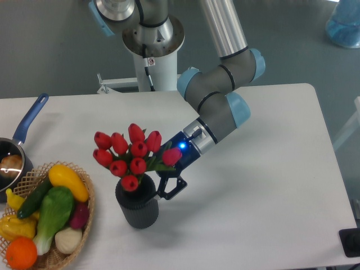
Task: Insert the flowers into the vase
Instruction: 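Straighten the bunch upright in the vase and open the gripper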
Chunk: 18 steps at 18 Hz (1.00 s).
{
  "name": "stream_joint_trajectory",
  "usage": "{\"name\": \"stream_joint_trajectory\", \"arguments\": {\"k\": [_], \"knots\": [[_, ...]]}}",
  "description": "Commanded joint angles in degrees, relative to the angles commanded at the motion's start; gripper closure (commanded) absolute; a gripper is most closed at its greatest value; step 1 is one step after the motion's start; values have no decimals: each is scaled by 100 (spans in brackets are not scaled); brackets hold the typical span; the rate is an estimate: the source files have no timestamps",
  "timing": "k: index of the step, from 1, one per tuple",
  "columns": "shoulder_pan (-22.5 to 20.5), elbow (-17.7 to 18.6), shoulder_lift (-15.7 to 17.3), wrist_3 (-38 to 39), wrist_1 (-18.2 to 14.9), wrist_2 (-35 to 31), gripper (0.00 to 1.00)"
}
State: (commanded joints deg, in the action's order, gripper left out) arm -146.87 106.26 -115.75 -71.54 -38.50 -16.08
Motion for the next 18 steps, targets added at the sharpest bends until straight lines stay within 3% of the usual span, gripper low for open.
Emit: {"name": "stream_joint_trajectory", "arguments": {"k": [9, 18], "knots": [[0, -9, 149, 53, 0, -492, 6], [-9, -9, 158, 44, -18, -519, 3]]}}
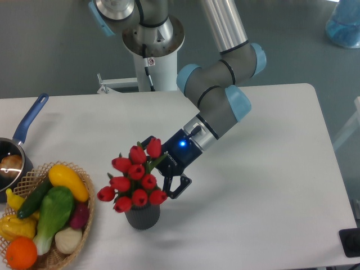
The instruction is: Insert the flowers into the vase
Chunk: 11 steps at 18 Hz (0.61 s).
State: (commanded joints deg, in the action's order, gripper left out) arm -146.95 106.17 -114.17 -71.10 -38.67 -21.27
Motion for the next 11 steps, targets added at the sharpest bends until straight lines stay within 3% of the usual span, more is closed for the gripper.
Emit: {"name": "stream_joint_trajectory", "arguments": {"k": [3, 7, 11], "knots": [[-114, 0, 87, 17, -9, -148, 0], [-220, -17, 491, 114, -18, -1149, 0], [-273, -307, 571, 245, -35, -1661, 0]]}}
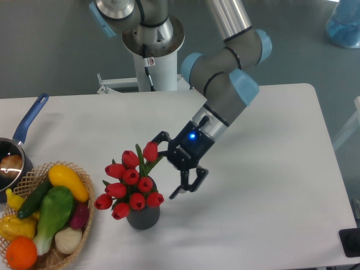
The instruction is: Insert the flowers into the vase
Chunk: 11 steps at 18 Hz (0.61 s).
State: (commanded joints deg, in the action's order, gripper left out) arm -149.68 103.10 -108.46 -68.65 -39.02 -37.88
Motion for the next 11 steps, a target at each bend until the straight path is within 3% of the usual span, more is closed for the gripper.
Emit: {"name": "stream_joint_trajectory", "arguments": {"k": [2, 5, 11], "knots": [[0, -123, 166, 80, 0, -541, 0], [9, -326, 395, 115, -9, -2053, 0], [-193, -387, 589, 63, -9, -3723, 0]]}}
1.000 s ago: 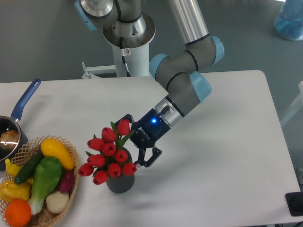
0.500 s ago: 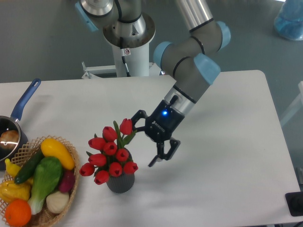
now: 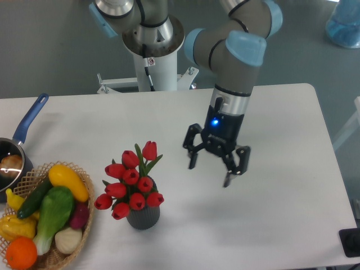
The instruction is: Insert the flowers into the vase
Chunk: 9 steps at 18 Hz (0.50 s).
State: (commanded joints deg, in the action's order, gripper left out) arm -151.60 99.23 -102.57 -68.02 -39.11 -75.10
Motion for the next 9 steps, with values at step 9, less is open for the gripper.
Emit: {"name": "stream_joint_trajectory", "arguments": {"k": [9], "knots": [[-835, -97, 491, -561, -79, -1314, 0]]}}
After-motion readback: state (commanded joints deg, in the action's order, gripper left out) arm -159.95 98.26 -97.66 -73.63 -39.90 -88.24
